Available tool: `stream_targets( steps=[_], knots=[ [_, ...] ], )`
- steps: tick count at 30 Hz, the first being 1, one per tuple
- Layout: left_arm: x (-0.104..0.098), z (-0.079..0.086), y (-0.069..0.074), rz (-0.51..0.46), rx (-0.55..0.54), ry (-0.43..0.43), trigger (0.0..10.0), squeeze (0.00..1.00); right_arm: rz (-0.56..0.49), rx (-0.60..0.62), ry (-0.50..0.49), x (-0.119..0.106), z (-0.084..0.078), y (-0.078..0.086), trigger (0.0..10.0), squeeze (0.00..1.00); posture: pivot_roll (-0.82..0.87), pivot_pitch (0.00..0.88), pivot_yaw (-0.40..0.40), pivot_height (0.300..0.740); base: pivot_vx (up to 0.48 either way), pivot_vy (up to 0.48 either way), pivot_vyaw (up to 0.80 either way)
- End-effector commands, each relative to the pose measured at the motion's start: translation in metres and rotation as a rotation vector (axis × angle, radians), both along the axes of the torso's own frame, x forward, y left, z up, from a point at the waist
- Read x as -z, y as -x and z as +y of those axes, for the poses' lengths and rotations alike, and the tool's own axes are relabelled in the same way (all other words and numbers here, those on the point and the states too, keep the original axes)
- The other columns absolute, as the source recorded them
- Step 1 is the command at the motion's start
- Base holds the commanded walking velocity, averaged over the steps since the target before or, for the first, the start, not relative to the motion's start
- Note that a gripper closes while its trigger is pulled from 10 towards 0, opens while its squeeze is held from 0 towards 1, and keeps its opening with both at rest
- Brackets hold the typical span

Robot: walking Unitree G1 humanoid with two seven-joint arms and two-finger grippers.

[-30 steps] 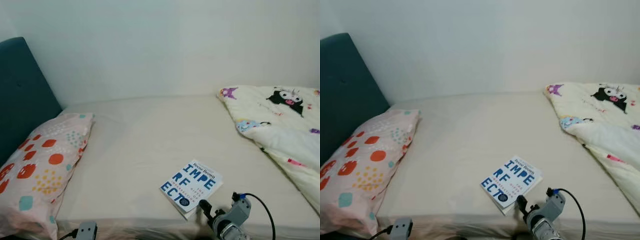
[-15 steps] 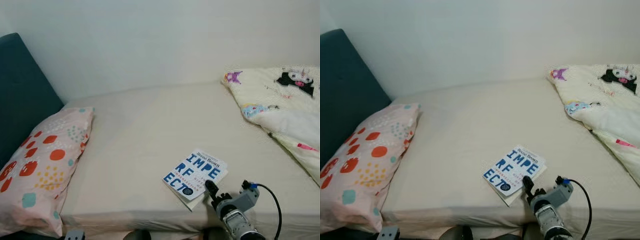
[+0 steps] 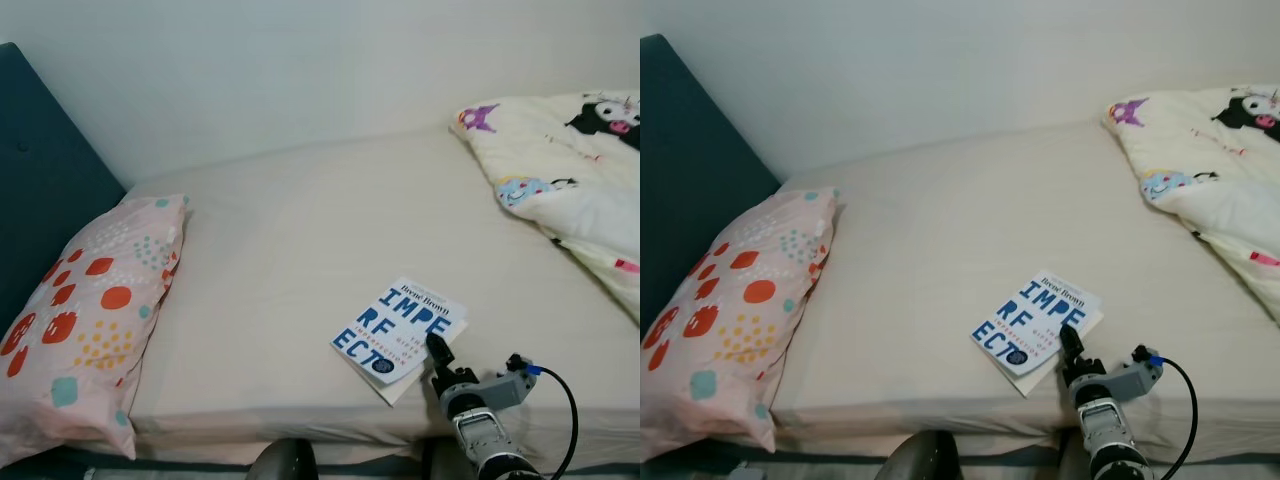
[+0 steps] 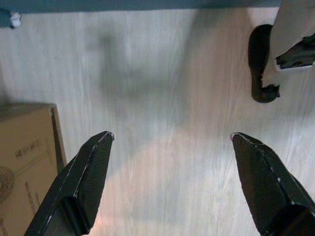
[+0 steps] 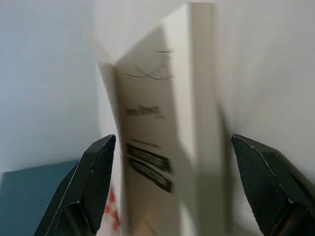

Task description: Clean up the room

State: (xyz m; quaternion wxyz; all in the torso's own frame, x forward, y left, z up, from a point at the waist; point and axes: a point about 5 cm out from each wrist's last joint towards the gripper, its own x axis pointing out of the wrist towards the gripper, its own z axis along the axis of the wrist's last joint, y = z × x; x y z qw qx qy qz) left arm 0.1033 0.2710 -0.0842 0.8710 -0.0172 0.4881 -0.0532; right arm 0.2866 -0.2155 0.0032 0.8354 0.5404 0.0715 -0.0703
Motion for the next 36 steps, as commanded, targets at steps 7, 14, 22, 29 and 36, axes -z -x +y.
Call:
stream_targets(
  steps=[7, 14, 22, 29, 36],
  knots=[
    [-0.001, 0.003, 0.003, 0.011, 0.014, -0.012, 10.0, 0.0, 0.003, -0.08, -0.006, 0.001, 0.016, -0.002, 0.0, 0.0, 0.19, 0.216, 0.25, 0.616, 0.0, 0.0, 0.0],
    [0.001, -0.01, -0.008, -0.015, 0.025, 0.018, 10.0, 0.0, 0.089, -0.058, 0.027, 0.013, 0.01, 0.01, 0.0, 0.0, 0.16, 0.212, 0.233, 0.616, 0.0, 0.0, 0.0],
    [0.005, -0.021, -0.011, -0.011, 0.01, 0.03, 10.0, 0.0, 0.065, -0.044, 0.026, 0.015, 0.002, 0.016, 0.0, 0.0, 0.12, 0.187, 0.205, 0.616, 0.0, 0.0, 0.0],
    [0.008, -0.037, -0.02, -0.011, -0.03, 0.045, 10.0, 0.0, -0.199, -0.128, 0.033, -0.018, -0.007, -0.005, 0.0, 0.0, 0.04, 0.131, 0.158, 0.616, 0.0, 0.0, 0.0],
    [0.0, -0.052, -0.056, -0.104, -0.106, 0.076, 10.0, 0.0, -0.408, -0.467, 0.114, -0.046, 0.029, -0.022, 0.0, 0.0, -0.03, 0.061, 0.106, 0.616, 0.0, 0.0, 0.0]
  ],
)
